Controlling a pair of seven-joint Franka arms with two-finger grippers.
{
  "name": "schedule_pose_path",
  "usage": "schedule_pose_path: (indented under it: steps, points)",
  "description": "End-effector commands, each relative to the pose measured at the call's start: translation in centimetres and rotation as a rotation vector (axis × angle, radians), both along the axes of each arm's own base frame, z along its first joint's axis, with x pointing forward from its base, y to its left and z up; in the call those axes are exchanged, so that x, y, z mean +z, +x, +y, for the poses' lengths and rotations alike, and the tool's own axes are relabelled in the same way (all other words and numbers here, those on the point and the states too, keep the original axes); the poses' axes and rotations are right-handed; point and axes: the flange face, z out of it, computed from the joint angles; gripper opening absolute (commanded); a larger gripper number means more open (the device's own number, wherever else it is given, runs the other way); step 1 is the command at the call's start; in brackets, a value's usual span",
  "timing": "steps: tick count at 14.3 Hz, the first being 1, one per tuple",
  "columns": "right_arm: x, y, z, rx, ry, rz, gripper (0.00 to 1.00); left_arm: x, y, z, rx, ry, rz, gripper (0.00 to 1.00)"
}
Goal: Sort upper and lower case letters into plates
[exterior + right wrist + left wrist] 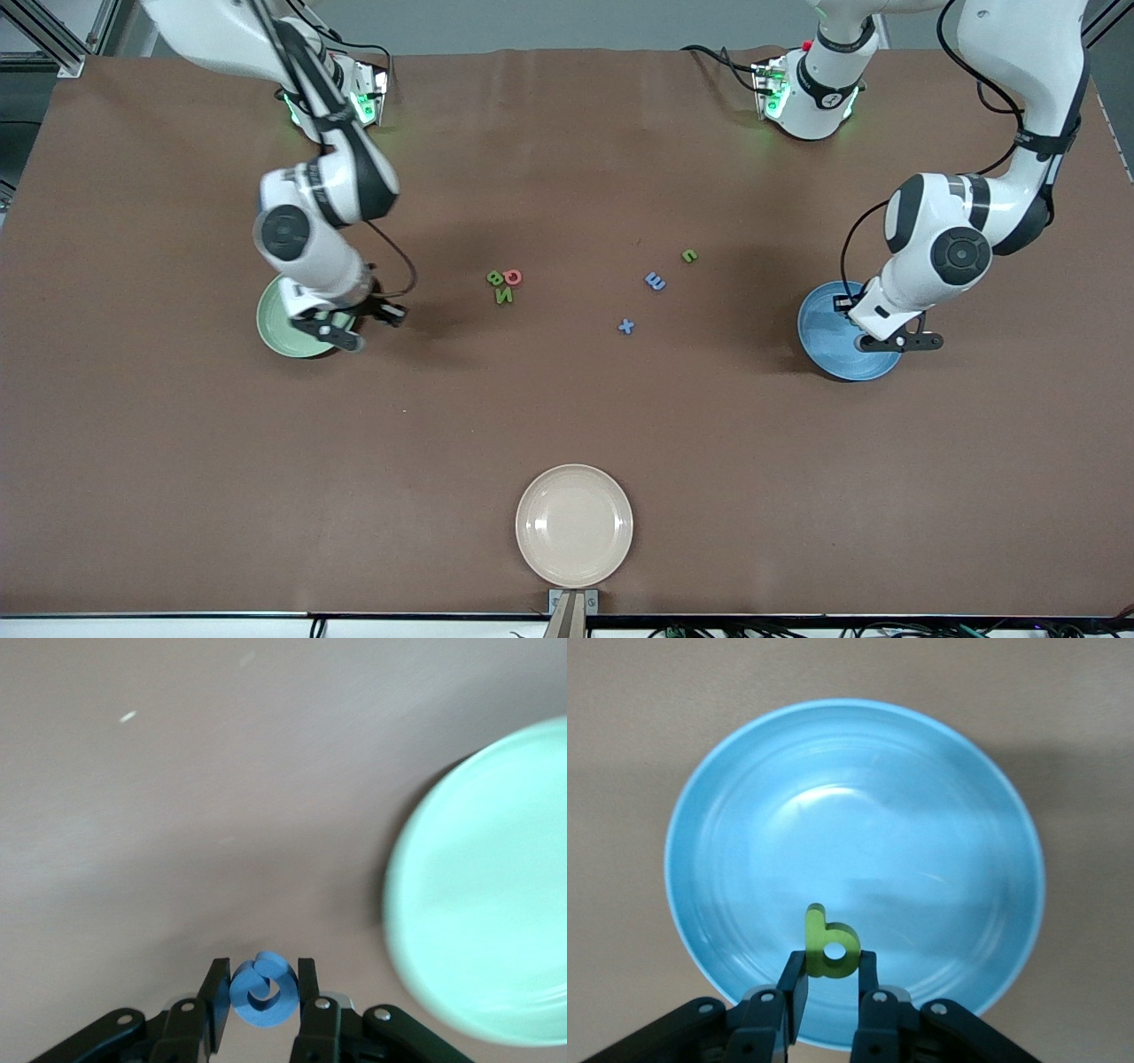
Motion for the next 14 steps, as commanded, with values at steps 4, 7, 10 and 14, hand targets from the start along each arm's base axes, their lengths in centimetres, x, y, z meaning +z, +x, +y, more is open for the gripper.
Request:
schedule_pose_path:
  steps: [4, 7, 10, 14]
  points:
    - [-1.8, -4.6, -13.1, 0.147, 0.017, 0.038, 0.0, -2.8, -0.2, 1.7, -0.047, 0.001, 0.005, 0.1]
    - [-4.1, -6.9, -13.8, 0.163, 0.009, 0.013, 0.0, -3.5, -0.2, 2.0, -0.054, 0.004, 0.007, 0.13]
    - [-5.2, -7.2, -13.8, 0.163, 0.008, 0.032, 0.01, -3.3, 0.0, 1.9, -0.056, 0.002, -0.002, 0.26]
    - [-6.4, -7.3, -13.7, 0.166, 0.009, 0.058, 0.23, -0.8, 1.1, 0.0, -0.061, 0.0, -0.053, 1.0]
